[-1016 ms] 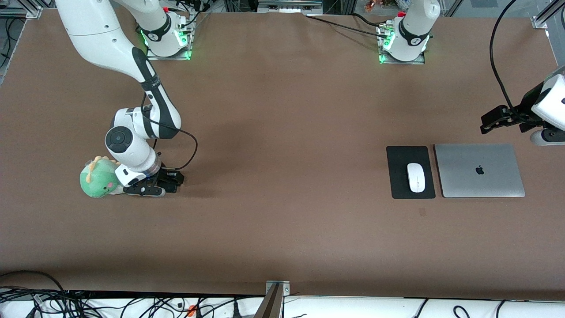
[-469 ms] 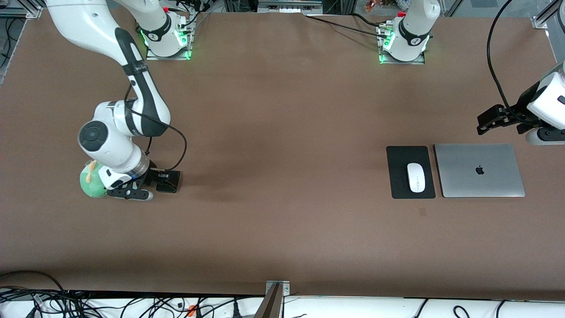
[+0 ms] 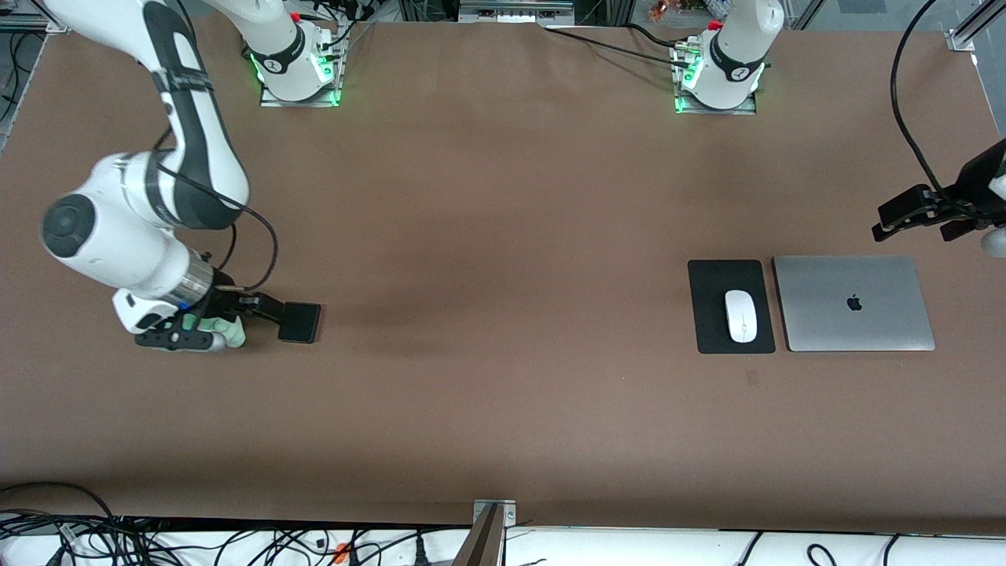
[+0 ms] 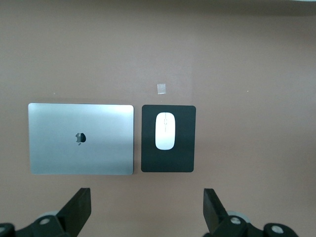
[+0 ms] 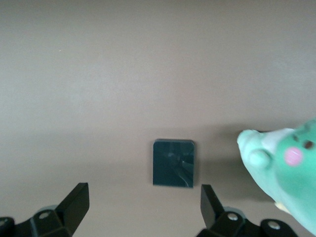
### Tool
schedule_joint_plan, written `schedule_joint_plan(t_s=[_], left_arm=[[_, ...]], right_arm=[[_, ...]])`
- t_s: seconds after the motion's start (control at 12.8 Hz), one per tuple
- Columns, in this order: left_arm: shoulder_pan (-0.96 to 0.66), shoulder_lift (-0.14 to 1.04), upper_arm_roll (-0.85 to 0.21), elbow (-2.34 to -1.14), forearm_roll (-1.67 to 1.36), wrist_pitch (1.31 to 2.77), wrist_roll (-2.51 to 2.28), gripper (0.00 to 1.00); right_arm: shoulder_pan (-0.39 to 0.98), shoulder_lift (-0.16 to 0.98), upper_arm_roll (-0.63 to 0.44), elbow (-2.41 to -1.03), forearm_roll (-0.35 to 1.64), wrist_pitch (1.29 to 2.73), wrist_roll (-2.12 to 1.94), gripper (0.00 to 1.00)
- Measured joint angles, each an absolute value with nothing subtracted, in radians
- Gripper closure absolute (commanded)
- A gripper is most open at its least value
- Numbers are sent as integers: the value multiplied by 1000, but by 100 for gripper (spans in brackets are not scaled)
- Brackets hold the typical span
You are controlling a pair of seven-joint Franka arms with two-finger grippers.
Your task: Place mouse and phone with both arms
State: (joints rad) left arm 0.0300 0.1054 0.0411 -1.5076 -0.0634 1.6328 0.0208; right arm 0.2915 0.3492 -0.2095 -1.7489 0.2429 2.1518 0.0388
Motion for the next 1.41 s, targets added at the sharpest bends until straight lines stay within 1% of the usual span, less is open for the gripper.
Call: schedule_joint_plan(t_s=[0.16,0.31,0.62,0.78,1.09,1.41], left_arm=[[41,107,41,-1508,-68,1633,32,0],[40,108,35,-1508,-68,1633,34,0],[38,110,22,-1507,-42,1633,63,0],[36,111,8,-1507,-31,1633,65,0],[34,115,6,-1507,-30,1633,65,0],[34,118,6,-1507,-30,1633,65,0]], right_arm=[[277,278,-214,-1738,227,2056,34,0],[237,224,-201,-1714,160,1967,31,0],[78,183,-75,-1602,38,1786,18,0],[53,168,-60,-1559,1,1746,4,0],[39,120,-61,-1541,-6,1709,-23,0],[37,116,-62,-1497,-7,1671,-23,0]])
